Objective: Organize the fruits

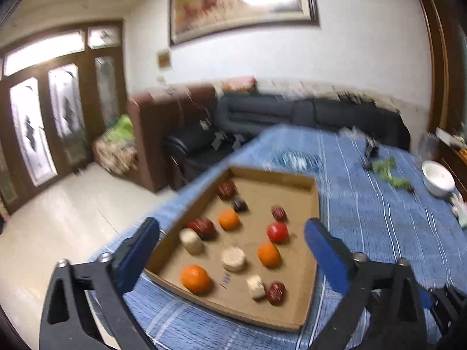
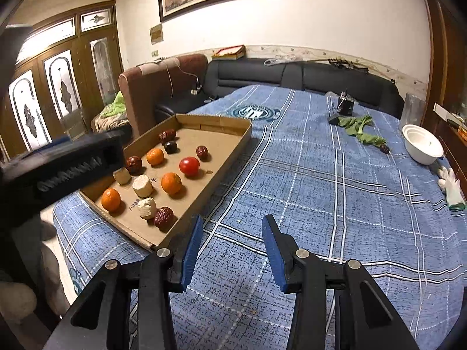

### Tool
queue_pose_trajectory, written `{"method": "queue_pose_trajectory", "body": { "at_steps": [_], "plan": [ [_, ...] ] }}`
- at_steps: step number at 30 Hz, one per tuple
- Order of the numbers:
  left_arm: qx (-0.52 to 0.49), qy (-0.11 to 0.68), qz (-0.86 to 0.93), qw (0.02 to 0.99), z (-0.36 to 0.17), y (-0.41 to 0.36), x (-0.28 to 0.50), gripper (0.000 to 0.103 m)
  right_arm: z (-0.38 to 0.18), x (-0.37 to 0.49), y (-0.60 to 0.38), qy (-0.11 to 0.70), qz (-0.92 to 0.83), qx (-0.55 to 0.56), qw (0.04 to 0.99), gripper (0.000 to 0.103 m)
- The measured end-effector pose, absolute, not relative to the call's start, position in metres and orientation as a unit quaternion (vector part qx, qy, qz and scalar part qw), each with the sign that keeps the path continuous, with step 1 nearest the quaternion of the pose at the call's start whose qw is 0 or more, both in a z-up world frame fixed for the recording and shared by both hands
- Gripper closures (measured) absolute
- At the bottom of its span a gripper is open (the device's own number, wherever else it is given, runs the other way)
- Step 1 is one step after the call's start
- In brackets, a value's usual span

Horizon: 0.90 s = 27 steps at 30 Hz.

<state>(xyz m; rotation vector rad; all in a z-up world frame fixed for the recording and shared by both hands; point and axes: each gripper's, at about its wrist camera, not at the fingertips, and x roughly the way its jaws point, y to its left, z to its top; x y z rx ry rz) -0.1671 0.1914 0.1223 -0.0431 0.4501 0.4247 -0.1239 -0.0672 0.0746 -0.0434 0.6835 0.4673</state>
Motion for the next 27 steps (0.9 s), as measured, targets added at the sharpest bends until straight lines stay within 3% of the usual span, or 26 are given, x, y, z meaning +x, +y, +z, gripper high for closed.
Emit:
{"method": "queue_pose_trajectory", "body": {
  "at_steps": [4,27],
  "plan": [
    [-0.004,0.181,0.242,0.953,0.135,0.182,-0.188,0.0,0.079,-0.13,-0.071,0.324,0.229,-0.019,0.918,0.055],
    [-0.048,0.272,0.151,0.949,0.12,0.187,-0.171,0.0,0.072,-0.132,-0.071,0.338,0.23,-0.027,0.912,0.051]
  ]
}}
